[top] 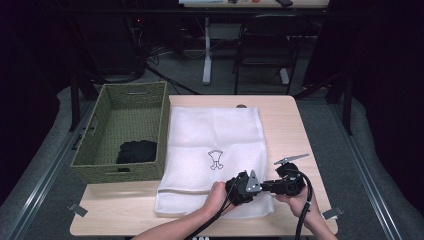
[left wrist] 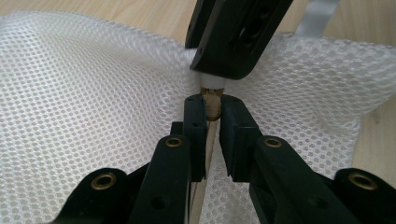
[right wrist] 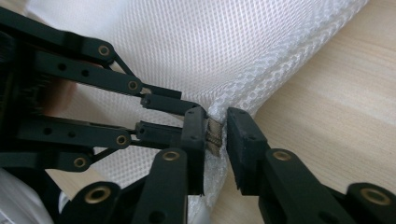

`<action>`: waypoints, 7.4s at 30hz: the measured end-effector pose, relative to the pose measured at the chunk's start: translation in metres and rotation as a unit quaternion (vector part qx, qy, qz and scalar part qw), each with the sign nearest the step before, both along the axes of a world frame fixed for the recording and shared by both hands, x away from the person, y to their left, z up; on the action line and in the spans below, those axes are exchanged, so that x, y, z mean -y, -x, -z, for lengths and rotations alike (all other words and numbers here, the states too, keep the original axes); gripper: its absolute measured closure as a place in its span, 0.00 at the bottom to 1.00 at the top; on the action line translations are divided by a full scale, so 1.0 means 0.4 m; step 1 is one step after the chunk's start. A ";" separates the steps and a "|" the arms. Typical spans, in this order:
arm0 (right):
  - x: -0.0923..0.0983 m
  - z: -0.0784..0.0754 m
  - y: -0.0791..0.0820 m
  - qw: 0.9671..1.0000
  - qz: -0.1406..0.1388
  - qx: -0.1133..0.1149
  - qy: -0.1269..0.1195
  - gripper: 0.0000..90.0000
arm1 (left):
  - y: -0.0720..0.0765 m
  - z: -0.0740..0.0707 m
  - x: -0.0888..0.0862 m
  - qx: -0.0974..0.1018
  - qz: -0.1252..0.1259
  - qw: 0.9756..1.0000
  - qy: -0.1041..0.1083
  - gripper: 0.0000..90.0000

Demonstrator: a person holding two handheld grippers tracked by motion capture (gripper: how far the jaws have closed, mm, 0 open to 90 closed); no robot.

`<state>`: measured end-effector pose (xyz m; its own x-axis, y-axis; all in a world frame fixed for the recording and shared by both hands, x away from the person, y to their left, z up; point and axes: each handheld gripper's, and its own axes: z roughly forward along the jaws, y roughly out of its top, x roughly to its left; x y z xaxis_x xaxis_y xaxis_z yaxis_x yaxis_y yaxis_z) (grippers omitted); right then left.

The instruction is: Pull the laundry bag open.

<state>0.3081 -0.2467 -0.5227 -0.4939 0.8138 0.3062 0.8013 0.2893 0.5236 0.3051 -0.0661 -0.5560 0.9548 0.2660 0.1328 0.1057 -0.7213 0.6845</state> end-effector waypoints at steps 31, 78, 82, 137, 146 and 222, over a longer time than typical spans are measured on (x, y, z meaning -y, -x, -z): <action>-0.014 0.006 -0.006 1.000 0.000 0.008 0.020 0.93 | -0.020 0.024 0.010 -0.018 -0.001 1.000 -0.020 0.90; -0.012 -0.019 0.003 0.999 0.003 0.040 0.011 0.89 | -0.024 0.012 -0.010 -0.017 -0.007 1.000 0.002 0.91; -0.014 -0.006 -0.003 1.000 0.001 0.023 0.012 0.84 | -0.022 0.016 -0.008 -0.025 -0.003 1.000 -0.005 0.91; -0.020 -0.028 0.010 0.999 0.000 0.046 -0.015 0.93 | -0.027 0.011 -0.012 -0.023 -0.014 0.998 0.056 0.90; -0.018 -0.031 0.011 0.998 0.006 0.053 0.014 0.93 | -0.029 0.005 -0.007 -0.017 -0.009 1.000 0.024 0.92; 0.027 -0.031 0.010 0.995 0.035 0.069 0.057 0.93 | -0.031 -0.025 -0.244 -0.033 -0.046 0.996 -0.066 0.91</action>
